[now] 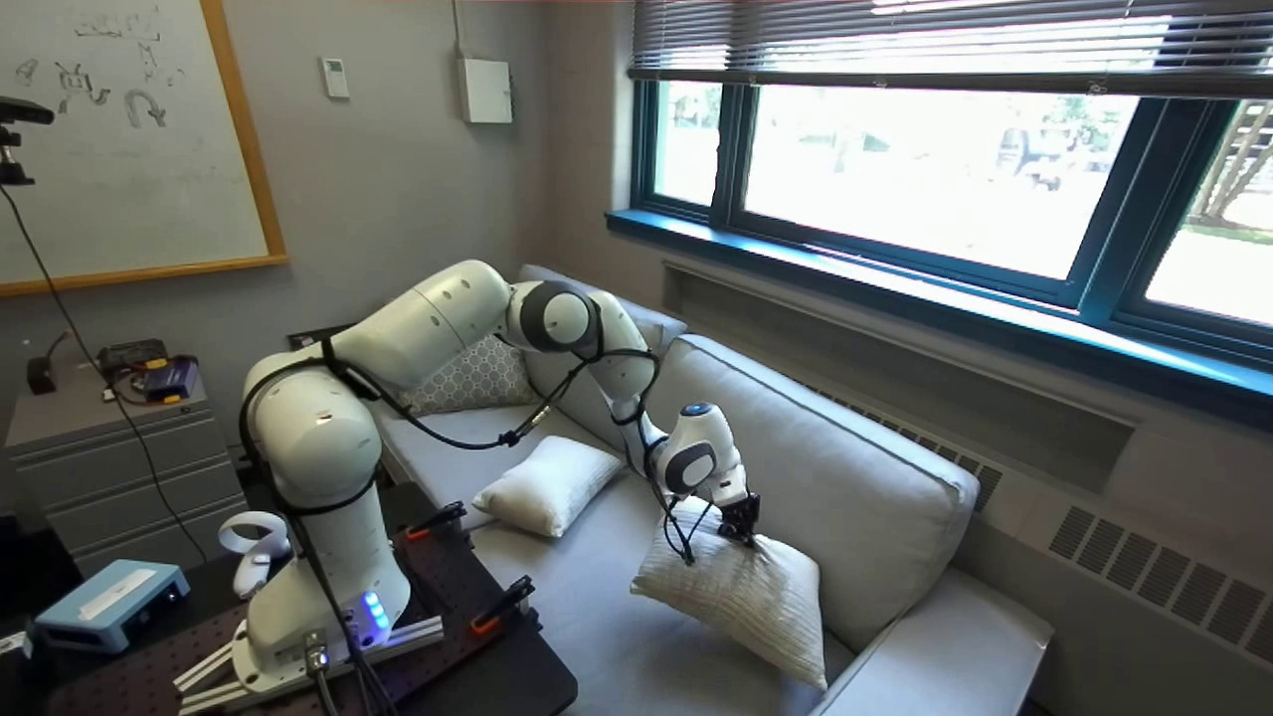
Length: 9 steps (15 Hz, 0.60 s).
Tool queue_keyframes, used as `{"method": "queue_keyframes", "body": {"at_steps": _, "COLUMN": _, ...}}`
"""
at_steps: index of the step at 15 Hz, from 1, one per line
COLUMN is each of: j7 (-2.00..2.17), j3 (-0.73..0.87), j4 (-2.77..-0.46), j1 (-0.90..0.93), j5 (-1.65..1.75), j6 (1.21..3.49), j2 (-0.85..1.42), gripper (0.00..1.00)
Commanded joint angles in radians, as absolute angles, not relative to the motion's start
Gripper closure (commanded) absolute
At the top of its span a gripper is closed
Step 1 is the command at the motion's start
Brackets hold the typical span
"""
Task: Set the striped pillows against the armrest
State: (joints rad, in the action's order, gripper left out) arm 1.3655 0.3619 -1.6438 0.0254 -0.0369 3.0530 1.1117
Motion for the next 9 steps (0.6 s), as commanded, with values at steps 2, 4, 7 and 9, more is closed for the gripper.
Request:
{"method": "queue_keyframes", "body": {"at_steps": 2, "j7": 1.372, "j3": 0.374, "j4": -1.929, "j1": 0.059, "j5": -0.235, "j6": 3.129, "j2": 0.873, "gripper": 0.99}}
{"method": "queue_keyframes", "body": {"at_steps": 4, "j7": 1.386, "j3": 0.385, "j4": -2.025, "j1": 0.075, "j5": -0.321, "j6": 3.163, "j2": 0.801, "gripper": 0.99}}
{"method": "queue_keyframes", "body": {"at_steps": 7, "j7": 1.417, "j3": 0.411, "j4": -2.107, "j1": 0.097, "j5": -0.435, "j6": 3.166, "j2": 0.734, "gripper": 0.99}}
{"method": "queue_keyframes", "body": {"at_steps": 9, "j7": 1.444, "j3": 0.415, "j4": -2.118, "j1": 0.089, "j5": -0.485, "j6": 3.113, "j2": 0.713, "gripper": 0.99}}
